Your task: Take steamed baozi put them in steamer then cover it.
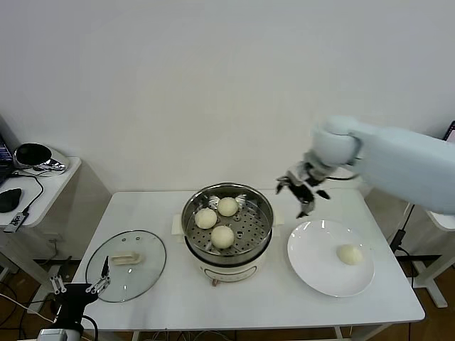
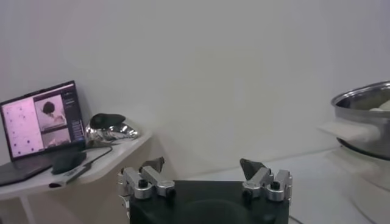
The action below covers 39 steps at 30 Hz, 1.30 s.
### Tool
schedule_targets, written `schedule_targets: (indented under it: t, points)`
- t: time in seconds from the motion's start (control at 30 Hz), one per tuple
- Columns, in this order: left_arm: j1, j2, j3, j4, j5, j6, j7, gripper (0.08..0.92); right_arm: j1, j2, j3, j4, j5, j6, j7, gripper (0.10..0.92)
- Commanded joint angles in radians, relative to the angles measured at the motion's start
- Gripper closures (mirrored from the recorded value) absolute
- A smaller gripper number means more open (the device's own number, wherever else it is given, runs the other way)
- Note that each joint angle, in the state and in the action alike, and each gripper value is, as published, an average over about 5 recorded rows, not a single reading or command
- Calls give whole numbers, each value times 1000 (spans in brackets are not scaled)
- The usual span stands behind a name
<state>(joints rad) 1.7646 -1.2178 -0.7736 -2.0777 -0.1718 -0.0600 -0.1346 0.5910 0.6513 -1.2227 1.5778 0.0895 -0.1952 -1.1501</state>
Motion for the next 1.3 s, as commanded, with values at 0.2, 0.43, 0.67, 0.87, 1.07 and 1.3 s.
schedule_targets:
  t: [0.2, 0.43, 0.67, 0.87, 1.07, 1.3]
  points:
    - [1, -1, 15, -2, 12, 3, 1, 177, -500, -283, 389, -28, -197, -73, 3, 203]
    - [18, -6, 6, -6, 15, 3, 1, 177, -715, -233, 573, -159, -273, -54, 24, 203]
    - [27, -11, -5, -7, 15, 2, 1, 177, -802, -178, 647, -251, -327, -42, 23, 203]
    - [30, -8, -13, -5, 15, 3, 1, 177, -832, -121, 674, -310, -353, -22, 19, 203]
    - [32, -8, -16, -4, 15, 3, 2, 177, -844, -88, 677, -335, -369, -26, 19, 203]
    - [29, -9, -15, -2, 15, 3, 1, 177, -842, -41, 683, -379, -384, -17, 34, 219]
